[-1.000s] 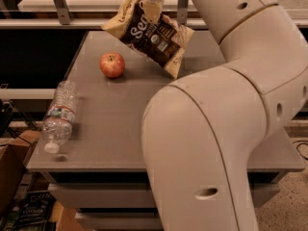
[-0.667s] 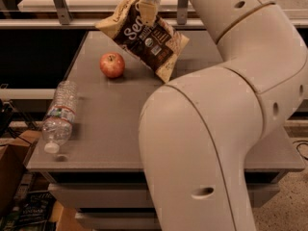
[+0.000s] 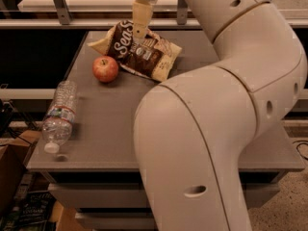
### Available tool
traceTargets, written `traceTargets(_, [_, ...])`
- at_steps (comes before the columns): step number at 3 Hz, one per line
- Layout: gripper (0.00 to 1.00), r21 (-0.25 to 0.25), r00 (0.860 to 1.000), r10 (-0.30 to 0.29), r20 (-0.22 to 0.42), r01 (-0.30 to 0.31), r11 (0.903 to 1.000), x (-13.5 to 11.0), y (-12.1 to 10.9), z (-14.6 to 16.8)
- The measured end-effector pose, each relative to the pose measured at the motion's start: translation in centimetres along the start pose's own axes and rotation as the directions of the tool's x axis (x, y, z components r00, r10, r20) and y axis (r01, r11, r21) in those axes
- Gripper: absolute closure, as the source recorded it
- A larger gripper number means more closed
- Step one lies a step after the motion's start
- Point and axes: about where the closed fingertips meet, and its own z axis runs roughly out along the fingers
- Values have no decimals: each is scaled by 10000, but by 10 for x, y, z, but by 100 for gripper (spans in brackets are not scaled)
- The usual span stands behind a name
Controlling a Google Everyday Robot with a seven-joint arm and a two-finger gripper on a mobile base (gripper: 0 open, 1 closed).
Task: Move brown chip bag near apple
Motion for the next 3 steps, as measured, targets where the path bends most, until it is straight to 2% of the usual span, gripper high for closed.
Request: traceTargets(3, [0, -417, 9992, -312, 256, 322, 9986, -1, 9, 3])
